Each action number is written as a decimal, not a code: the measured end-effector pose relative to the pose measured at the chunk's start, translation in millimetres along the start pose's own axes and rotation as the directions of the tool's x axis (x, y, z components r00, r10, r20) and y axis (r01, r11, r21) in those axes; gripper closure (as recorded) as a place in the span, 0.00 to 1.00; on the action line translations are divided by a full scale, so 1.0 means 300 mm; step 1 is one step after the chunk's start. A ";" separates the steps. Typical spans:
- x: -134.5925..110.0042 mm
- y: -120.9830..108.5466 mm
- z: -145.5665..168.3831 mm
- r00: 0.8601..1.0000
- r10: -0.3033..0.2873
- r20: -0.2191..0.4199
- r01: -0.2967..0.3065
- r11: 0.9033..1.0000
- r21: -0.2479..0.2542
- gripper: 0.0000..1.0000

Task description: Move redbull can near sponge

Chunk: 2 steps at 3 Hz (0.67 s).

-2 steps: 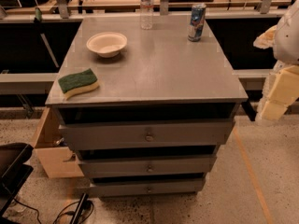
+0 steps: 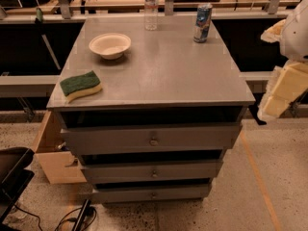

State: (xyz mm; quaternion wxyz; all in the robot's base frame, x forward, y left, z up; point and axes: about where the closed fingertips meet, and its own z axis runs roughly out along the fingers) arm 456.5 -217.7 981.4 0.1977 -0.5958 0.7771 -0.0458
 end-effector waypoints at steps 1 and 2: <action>-0.001 -0.178 0.020 0.989 0.025 0.146 -0.044 0.991 0.124 0.00; -0.008 -0.410 0.037 0.936 0.036 0.351 -0.125 0.965 0.232 0.00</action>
Offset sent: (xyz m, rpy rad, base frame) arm 0.2331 -0.0683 0.0899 0.6206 -0.7107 -0.0803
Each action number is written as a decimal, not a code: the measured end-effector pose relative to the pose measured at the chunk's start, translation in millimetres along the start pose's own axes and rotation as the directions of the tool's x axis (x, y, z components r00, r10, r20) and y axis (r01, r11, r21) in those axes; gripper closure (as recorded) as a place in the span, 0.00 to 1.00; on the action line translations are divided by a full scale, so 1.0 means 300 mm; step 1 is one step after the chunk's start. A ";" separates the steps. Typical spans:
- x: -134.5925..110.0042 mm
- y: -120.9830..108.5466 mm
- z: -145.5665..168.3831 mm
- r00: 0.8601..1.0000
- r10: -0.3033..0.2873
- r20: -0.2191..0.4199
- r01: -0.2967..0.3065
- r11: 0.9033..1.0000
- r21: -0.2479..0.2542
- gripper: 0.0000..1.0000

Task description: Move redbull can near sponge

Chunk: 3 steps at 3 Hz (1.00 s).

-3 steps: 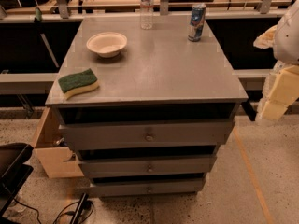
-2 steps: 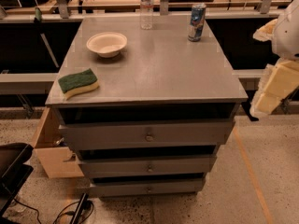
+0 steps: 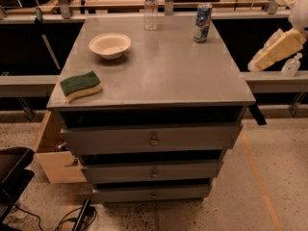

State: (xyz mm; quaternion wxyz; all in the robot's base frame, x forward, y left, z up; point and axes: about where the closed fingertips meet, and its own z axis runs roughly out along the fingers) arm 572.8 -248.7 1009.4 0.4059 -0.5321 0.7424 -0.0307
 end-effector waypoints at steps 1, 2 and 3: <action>-0.039 -0.251 0.087 0.966 0.086 0.245 -0.117 0.987 0.114 0.00; -0.038 -0.405 0.137 0.890 0.216 0.401 -0.292 0.946 0.139 0.00; -0.038 -0.405 0.139 0.890 0.218 0.401 -0.294 0.946 0.138 0.00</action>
Offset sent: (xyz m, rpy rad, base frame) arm 0.1565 -0.0468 0.0377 0.6634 -0.2370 -0.2043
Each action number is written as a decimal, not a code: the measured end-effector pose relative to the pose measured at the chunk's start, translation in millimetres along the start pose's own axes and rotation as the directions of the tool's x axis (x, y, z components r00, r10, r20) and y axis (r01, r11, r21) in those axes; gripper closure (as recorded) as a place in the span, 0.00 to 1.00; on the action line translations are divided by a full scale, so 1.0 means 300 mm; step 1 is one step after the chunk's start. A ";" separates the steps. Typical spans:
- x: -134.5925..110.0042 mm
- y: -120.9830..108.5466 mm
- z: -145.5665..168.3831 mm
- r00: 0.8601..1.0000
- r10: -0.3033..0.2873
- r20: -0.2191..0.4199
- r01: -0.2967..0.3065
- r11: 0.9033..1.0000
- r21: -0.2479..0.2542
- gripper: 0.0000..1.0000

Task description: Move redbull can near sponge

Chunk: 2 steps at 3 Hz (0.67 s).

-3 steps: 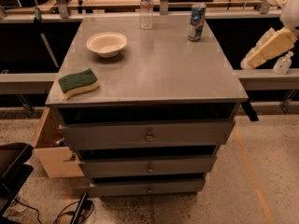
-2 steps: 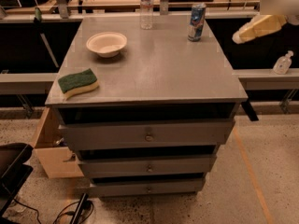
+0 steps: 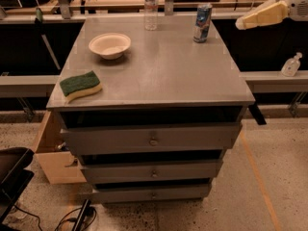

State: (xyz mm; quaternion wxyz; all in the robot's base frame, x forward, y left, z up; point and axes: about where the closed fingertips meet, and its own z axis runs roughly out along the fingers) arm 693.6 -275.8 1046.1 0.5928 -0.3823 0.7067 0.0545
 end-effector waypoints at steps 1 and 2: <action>0.018 0.003 0.058 0.999 0.028 0.024 -0.028 1.000 -0.011 0.00; 0.057 -0.043 0.225 0.994 0.070 0.078 -0.070 0.998 -0.005 0.00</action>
Offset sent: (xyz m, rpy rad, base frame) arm 0.1440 0.0192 -0.0651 0.2097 -0.0454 -0.0022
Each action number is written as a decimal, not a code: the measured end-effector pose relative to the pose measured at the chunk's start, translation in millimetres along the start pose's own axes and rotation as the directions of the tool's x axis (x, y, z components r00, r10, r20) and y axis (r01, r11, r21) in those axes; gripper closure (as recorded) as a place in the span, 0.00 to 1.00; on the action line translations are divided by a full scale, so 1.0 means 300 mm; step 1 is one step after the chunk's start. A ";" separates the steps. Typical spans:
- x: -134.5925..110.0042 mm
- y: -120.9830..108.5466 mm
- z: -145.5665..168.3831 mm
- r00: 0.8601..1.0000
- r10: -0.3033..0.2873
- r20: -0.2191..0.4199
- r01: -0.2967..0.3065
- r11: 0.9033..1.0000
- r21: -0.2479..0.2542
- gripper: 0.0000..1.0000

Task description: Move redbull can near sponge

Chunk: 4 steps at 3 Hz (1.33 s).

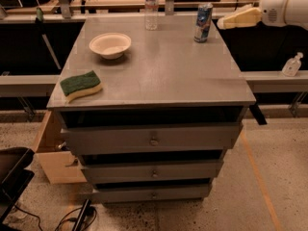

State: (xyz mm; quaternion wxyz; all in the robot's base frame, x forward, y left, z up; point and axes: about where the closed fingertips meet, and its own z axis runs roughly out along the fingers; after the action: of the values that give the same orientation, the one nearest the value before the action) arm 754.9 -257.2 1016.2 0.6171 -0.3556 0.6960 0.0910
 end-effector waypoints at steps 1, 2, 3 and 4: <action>0.078 -0.074 0.189 0.998 0.052 0.035 -0.053 0.999 0.012 0.00; 0.127 -0.132 0.323 0.995 0.084 0.048 -0.085 0.996 0.030 0.00; 0.161 -0.165 0.414 0.989 0.130 0.068 -0.133 0.990 0.045 0.00; 0.182 -0.165 0.484 0.979 0.180 0.095 -0.184 0.982 0.040 0.00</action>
Offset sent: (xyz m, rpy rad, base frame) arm 0.1813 -0.0070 -0.0447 0.1336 -0.0048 -0.0726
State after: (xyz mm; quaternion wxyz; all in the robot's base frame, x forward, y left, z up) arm 901.0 -232.2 948.9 0.6458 -0.2707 0.6988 0.1462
